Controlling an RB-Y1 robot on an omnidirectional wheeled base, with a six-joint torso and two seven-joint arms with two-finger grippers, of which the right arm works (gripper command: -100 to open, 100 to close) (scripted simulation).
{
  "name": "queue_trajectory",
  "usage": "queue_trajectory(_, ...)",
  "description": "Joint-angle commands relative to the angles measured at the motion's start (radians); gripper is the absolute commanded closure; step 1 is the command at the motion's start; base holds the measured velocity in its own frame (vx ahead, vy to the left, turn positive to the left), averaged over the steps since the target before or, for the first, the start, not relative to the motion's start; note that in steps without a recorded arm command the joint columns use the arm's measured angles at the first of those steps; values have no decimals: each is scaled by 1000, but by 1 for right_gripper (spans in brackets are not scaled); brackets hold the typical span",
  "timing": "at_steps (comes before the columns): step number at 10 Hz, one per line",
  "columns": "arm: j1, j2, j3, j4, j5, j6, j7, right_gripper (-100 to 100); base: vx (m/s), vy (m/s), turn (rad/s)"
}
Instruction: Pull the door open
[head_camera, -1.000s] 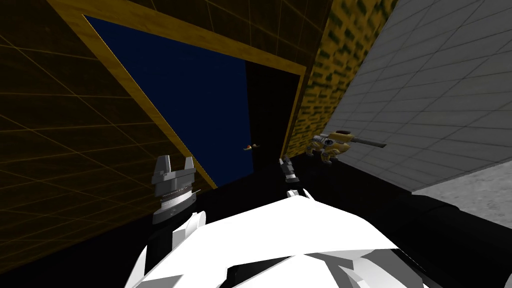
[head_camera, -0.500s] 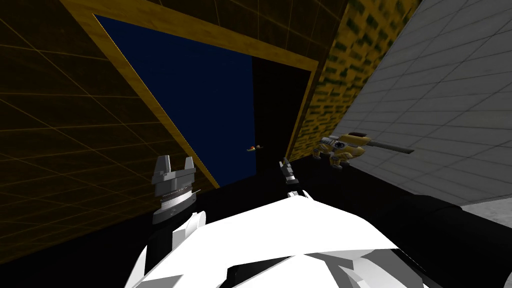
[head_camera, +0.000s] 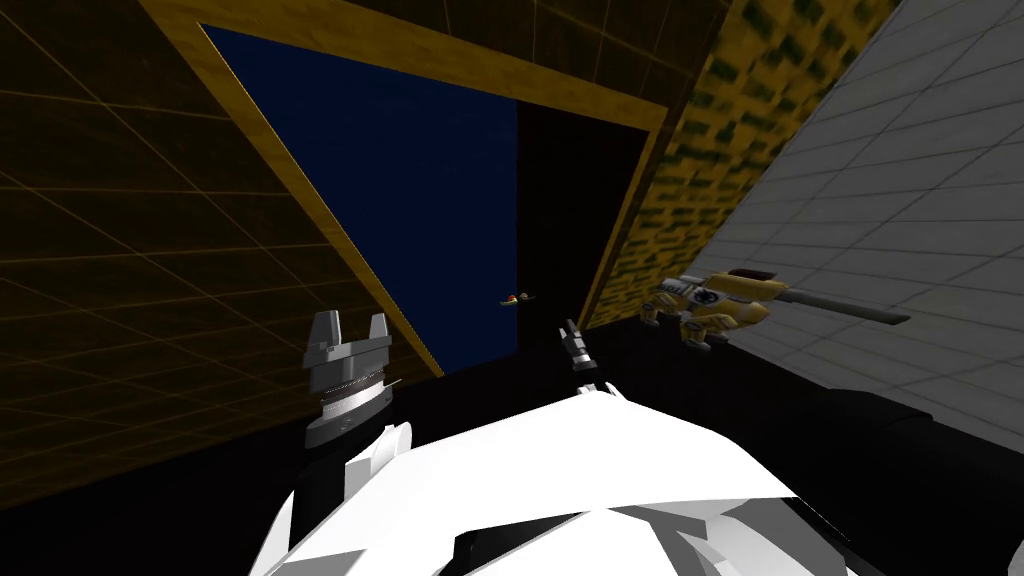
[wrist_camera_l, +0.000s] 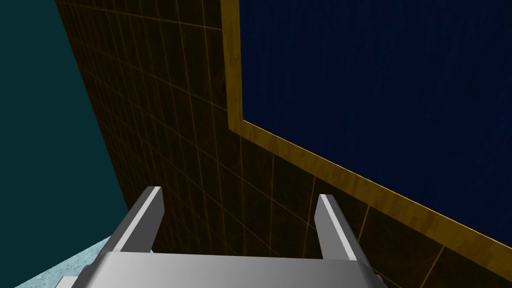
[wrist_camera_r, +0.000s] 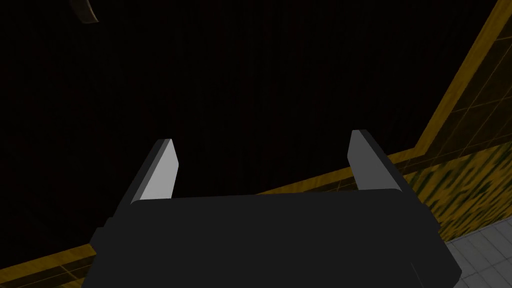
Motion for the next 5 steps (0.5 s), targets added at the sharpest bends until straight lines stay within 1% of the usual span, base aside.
queue_trajectory(1,-8,-10,-1,47,-3,-12,-9,-100,113,5,106)
queue_trajectory(3,-23,-22,-3,106,-7,-23,-17,-100,109,8,112)
queue_trajectory(5,-38,-33,-4,162,-10,-33,-25,-100,100,-9,99)
